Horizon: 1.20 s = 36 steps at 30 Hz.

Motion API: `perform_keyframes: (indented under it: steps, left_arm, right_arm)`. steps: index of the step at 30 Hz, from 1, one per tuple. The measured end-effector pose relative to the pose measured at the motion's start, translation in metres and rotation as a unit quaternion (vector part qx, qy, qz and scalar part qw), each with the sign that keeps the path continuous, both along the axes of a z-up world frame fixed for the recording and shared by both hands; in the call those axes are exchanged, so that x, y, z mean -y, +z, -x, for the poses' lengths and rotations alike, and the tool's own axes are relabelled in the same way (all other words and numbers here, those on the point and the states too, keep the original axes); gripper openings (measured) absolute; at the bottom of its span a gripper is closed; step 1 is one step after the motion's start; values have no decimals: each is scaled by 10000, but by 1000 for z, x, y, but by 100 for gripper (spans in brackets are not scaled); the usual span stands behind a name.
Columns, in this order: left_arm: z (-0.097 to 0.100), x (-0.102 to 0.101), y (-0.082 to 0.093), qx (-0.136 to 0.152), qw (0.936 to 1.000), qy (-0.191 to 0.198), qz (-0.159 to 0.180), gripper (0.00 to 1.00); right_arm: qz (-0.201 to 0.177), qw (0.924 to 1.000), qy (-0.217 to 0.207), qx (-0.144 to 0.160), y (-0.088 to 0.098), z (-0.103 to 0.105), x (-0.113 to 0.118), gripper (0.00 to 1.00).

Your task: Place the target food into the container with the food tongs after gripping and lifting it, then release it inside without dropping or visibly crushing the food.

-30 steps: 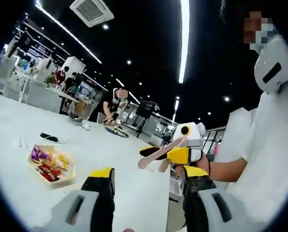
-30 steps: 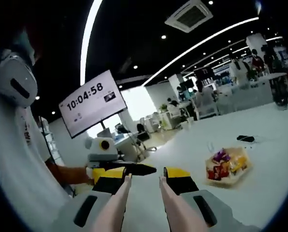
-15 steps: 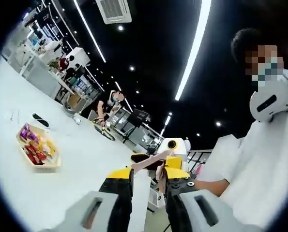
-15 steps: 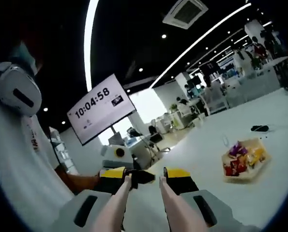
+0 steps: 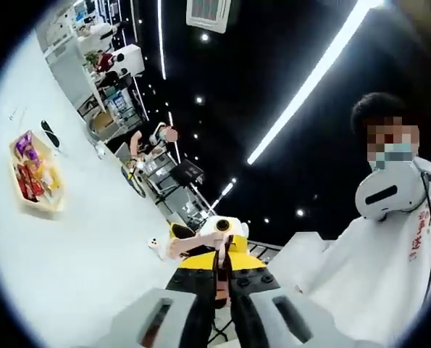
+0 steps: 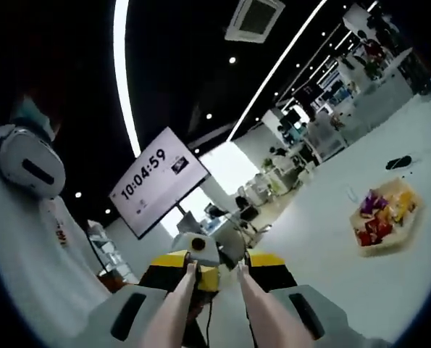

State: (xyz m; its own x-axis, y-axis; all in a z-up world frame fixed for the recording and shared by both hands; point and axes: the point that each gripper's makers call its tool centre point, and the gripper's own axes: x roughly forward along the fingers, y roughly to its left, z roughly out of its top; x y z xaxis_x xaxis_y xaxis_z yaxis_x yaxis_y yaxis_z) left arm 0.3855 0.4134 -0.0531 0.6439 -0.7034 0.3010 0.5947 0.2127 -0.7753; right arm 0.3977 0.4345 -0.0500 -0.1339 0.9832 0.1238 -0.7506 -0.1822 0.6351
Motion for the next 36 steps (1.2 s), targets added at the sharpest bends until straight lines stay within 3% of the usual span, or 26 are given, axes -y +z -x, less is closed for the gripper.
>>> perform_keyframes:
  steps: [4, 7, 8, 10, 11, 13, 16, 18, 21, 23, 25, 29, 30, 33, 35, 36]
  left_arm:
    - [2, -1, -10, -583, 9973, -308, 317, 2]
    - [3, -2, -13, -480, 9982, -238, 269, 2]
    - [1, -4, -13, -282, 9995, -72, 125, 1]
    - [4, -1, -11, -376, 9989, -145, 243, 1]
    - [7, -1, -9, -604, 9963, -322, 523, 1]
    - [4, -2, -13, -819, 9936, -391, 670, 1]
    - [2, -3, -19, -699, 9965, -236, 395, 0]
    - [4, -4, -18, -721, 9966, -209, 347, 0]
    - [7, -2, -18, -459, 9987, -197, -89, 0]
    - [8, -3, -14, -345, 9989, -185, -239, 0]
    - [9, -4, -11, -69, 9977, -205, -640, 0]
    - [13, -4, -8, 202, 9912, -394, -1246, 0]
    - [14, -6, -10, 238, 9861, -494, -1568, 0]
    - [11, -9, -14, 319, 9775, -615, -1992, 0]
    - [9, -10, -11, 398, 9758, -657, -2047, 0]
    - [7, -10, -16, 509, 9666, -721, -2404, 0]
  right_arm:
    - [134, 9999, -28, -20, -8, 0, -2, 29]
    - [193, 9997, -55, -118, -13, 2, -3, 29]
    - [178, 9997, -51, -142, -13, 2, -2, 29]
    - [136, 9996, -32, -253, -12, 3, -2, 29]
    - [110, 9994, 0, -332, -11, 6, -1, 29]
    - [148, 9994, -67, -309, -13, 4, -1, 29]
    - [269, 9992, -114, -277, -20, 1, -2, 33]
    - [268, 9994, -210, 69, -23, -3, 0, 34]
    - [137, 9973, -347, 638, -18, -4, 5, 39]
    - [157, 9976, -268, 622, -17, -3, 8, 40]
    - [236, 9977, -10, 638, -19, 1, 14, 38]
    - [653, 9906, 479, 1101, -26, 5, 29, 35]
    - [837, 9867, 585, 1264, -28, 2, 37, 34]
    - [1204, 9760, 859, 1598, -38, 0, 48, 29]
    - [1667, 9602, 1101, 1951, -53, -1, 55, 26]
    - [1855, 9530, 1279, 2023, -60, 2, 56, 24]
